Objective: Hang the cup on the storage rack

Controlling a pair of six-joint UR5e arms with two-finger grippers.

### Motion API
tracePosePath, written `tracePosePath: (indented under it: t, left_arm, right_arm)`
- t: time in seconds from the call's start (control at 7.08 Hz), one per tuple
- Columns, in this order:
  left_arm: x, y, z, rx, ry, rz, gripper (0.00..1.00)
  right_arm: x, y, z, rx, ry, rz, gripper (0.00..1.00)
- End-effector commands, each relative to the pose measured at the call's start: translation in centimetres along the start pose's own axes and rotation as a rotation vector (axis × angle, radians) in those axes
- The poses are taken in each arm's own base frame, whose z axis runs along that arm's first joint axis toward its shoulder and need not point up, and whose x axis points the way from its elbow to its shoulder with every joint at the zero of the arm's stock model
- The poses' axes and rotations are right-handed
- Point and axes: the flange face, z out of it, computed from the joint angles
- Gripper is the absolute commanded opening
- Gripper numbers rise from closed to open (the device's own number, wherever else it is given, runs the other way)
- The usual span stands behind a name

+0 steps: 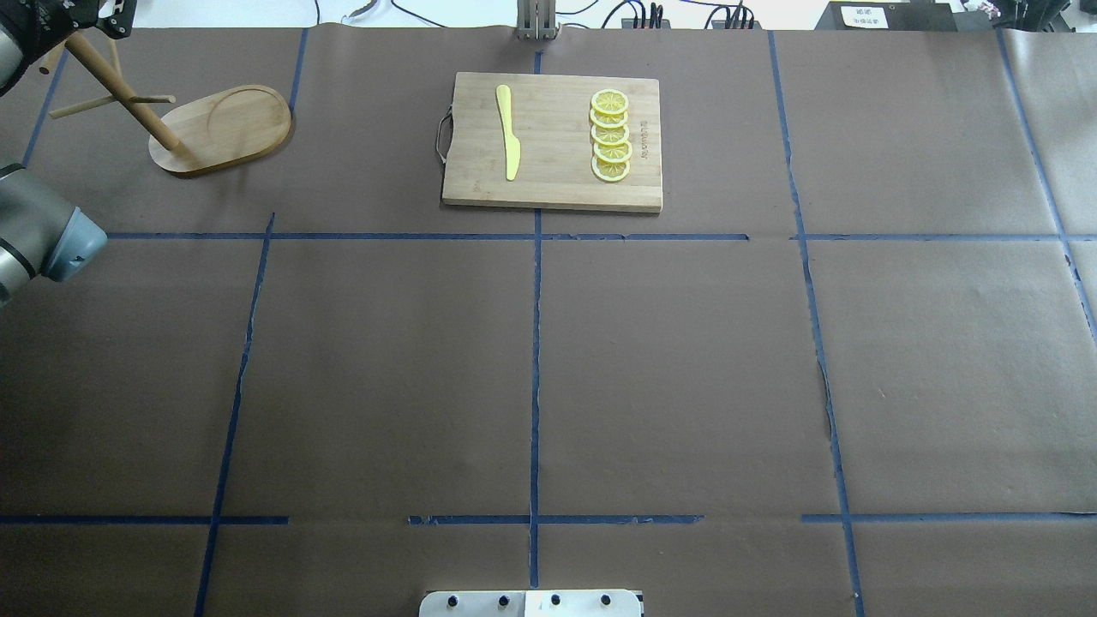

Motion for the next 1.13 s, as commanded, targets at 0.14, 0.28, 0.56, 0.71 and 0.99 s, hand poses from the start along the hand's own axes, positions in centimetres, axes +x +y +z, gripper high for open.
tracePosePath:
  t: [0.14, 0.28, 0.56, 0.71, 0.99]
  left_arm:
    - [-0.1, 0.6, 2.5, 0.041, -0.017, 0.004, 0.02]
    - [-0.1, 0.3, 3.0, 0.057, 0.0, 0.003, 0.02]
    - [-0.7, -1.1, 3.5, 0.089, -0.011, 0.005, 0.03]
    - [-0.7, -1.2, 3.5, 0.092, -0.012, 0.006, 0.03]
    - [-0.8, -1.4, 3.4, 0.096, -0.015, 0.006, 0.03]
  right_arm:
    - [-0.1, -0.3, -0.1, 0.003, 0.004, -0.003, 1.0]
    - [-0.1, -0.3, -0.1, 0.004, 0.004, -0.004, 1.0]
    - [-0.1, -0.3, -0.1, 0.004, 0.004, -0.004, 1.0]
    - [-0.2, -0.3, -0.2, 0.005, 0.004, -0.005, 1.0]
    - [-0.2, -0.3, -0.2, 0.005, 0.004, -0.005, 1.0]
